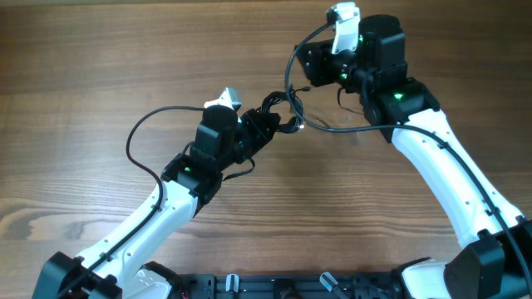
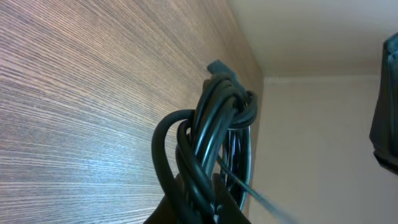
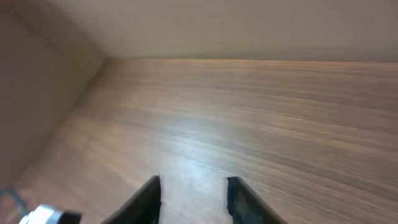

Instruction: Untangle cables

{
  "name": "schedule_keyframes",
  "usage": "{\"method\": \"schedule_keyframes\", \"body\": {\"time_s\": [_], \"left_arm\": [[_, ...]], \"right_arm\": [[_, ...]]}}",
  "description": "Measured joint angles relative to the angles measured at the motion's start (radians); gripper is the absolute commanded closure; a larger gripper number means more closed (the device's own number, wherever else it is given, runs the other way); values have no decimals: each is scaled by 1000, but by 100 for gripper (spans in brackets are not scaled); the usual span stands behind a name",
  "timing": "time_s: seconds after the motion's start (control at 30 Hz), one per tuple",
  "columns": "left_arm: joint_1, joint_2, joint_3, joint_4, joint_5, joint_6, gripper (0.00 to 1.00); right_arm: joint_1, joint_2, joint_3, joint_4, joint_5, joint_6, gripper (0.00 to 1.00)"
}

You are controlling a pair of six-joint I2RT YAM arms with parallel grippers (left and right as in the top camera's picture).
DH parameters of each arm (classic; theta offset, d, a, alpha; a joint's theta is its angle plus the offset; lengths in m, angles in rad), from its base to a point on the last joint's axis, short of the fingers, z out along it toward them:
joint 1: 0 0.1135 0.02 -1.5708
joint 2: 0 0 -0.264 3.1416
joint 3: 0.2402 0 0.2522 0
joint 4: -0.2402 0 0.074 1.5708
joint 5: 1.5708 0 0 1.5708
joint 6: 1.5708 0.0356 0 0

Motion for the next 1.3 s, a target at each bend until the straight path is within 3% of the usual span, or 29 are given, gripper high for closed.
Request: {"method": "schedule_keyframes", "body": {"time_s": [0.07, 0.13, 0.17, 0.27, 0.37, 0.5, 0.53, 0.57, 0.6, 0.7, 0.8, 0.93, 1.13, 1.3], "left_arm": [[-1, 0, 0, 8, 0, -9, 96], [-1, 0, 0, 8, 4, -16, 96], [-1, 0, 0, 8, 4, -12, 96], [17, 0, 0, 13, 16, 71, 96], [150, 0, -2, 34, 63, 144, 96], [320, 0, -3, 127, 196, 135, 96], [351, 0, -3, 128, 242, 131, 96], [378, -1, -3, 140, 294, 132, 96], [402, -3, -3, 188, 363, 145, 96], [450, -16, -3, 270, 507, 161, 96], [481, -18, -3, 274, 627, 156, 96], [481, -19, -3, 307, 772, 133, 96], [486, -25, -2, 521, 872, -34, 96], [486, -25, -2, 524, 899, -87, 96]], "right_arm": [[27, 0, 0, -4, -2, -30, 49], [41, 0, 1, -31, 13, -73, 20], [40, -1, 3, -83, 34, -107, 14], [12, -12, 11, -277, 65, -204, 17], [-29, -87, 11, -494, 56, -306, 17], [-29, -137, 11, -576, -138, -498, 20], [-29, -137, 2, -557, -189, -542, 23], [-29, -137, -13, -539, -254, -599, 37], [-29, -137, -31, -530, -333, -676, 44], [-29, -132, -39, -484, -508, -801, 44], [-29, -86, -39, -427, -636, -869, 54], [-29, 20, -40, -361, -806, -892, 55], [-29, 210, -42, -281, -1122, -934, 53], [24, 273, -49, -28, -1188, -795, 56]]}}
